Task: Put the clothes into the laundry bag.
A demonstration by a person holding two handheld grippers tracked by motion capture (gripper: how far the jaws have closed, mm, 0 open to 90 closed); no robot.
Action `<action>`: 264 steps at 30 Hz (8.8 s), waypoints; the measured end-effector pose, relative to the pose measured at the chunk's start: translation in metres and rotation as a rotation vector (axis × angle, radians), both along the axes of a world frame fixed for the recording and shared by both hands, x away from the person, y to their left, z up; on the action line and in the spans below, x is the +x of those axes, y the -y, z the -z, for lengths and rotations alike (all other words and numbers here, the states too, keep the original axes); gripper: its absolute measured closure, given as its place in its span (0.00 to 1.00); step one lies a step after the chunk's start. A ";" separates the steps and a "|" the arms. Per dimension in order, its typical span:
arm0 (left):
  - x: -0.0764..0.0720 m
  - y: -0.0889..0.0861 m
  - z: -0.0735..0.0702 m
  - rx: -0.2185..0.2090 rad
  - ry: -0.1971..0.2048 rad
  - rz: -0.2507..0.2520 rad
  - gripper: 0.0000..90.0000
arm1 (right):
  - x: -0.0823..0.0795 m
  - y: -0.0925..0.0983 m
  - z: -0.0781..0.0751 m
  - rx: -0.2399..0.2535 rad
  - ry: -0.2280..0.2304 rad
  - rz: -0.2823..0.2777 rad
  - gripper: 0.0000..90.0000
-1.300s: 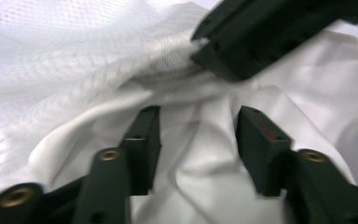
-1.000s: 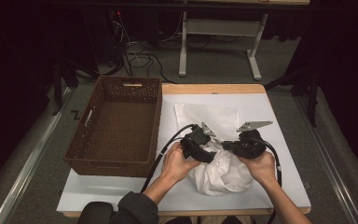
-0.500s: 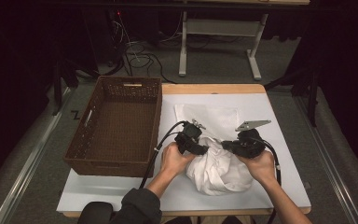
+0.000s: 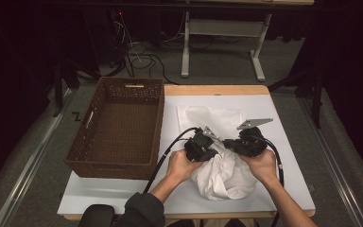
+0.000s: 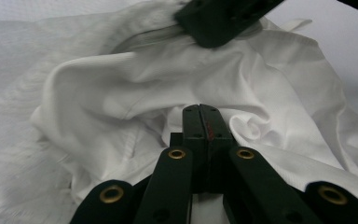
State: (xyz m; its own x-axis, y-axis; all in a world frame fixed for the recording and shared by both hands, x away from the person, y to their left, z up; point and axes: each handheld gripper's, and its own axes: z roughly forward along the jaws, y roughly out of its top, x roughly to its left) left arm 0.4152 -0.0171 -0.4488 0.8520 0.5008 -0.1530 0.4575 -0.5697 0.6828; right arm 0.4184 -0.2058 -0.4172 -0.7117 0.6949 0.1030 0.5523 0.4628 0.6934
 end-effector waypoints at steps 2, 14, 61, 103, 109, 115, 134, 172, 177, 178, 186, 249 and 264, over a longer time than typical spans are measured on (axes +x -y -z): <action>0.000 0.004 0.001 0.005 0.001 0.005 0.99 | 0.000 -0.001 -0.001 0.005 -0.001 0.000 1.00; 0.012 0.012 0.014 0.084 0.054 -0.136 0.87 | -0.010 -0.003 0.004 -0.001 -0.007 -0.041 1.00; 0.008 0.005 0.002 0.069 0.116 -0.011 0.99 | -0.001 -0.019 -0.007 0.013 0.002 -0.067 1.00; 0.031 -0.024 0.029 0.157 -0.035 -0.224 0.90 | -0.004 -0.015 0.003 0.004 -0.012 -0.053 1.00; 0.015 -0.021 0.013 0.119 0.056 -0.165 1.00 | -0.003 -0.014 0.002 0.011 -0.008 -0.048 1.00; -0.001 -0.010 -0.006 0.098 0.147 -0.071 1.00 | -0.001 -0.016 -0.002 0.033 -0.005 -0.052 1.00; 0.022 -0.010 0.007 0.120 0.109 -0.213 0.68 | -0.012 -0.007 0.004 0.017 -0.025 -0.072 1.00; -0.034 -0.010 -0.008 0.053 0.098 -0.011 0.81 | -0.006 -0.021 0.006 -0.026 -0.031 -0.088 1.00; -0.017 -0.009 -0.003 0.030 0.067 -0.076 0.81 | -0.009 -0.020 0.001 -0.009 -0.017 -0.101 1.00; -0.012 -0.009 0.000 0.030 0.059 -0.096 0.81 | -0.010 -0.019 0.001 -0.007 -0.026 -0.096 1.00; 0.019 -0.008 0.018 0.040 0.027 -0.263 0.81 | -0.016 -0.019 0.007 -0.044 -0.039 -0.128 1.00; -0.035 -0.011 0.001 0.117 0.118 -0.145 0.32 | -0.011 -0.005 0.009 -0.025 -0.029 -0.068 1.00; -0.012 0.007 0.017 0.116 0.094 -0.245 0.89 | -0.015 -0.009 0.006 -0.035 -0.026 -0.099 1.00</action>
State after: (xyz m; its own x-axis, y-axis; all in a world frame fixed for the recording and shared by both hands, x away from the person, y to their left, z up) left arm 0.4031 -0.0244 -0.4657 0.7110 0.7032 -0.0088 0.5292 -0.5267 0.6652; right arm 0.4030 -0.1964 -0.4237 -0.7746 0.6247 0.0987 0.5199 0.5401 0.6618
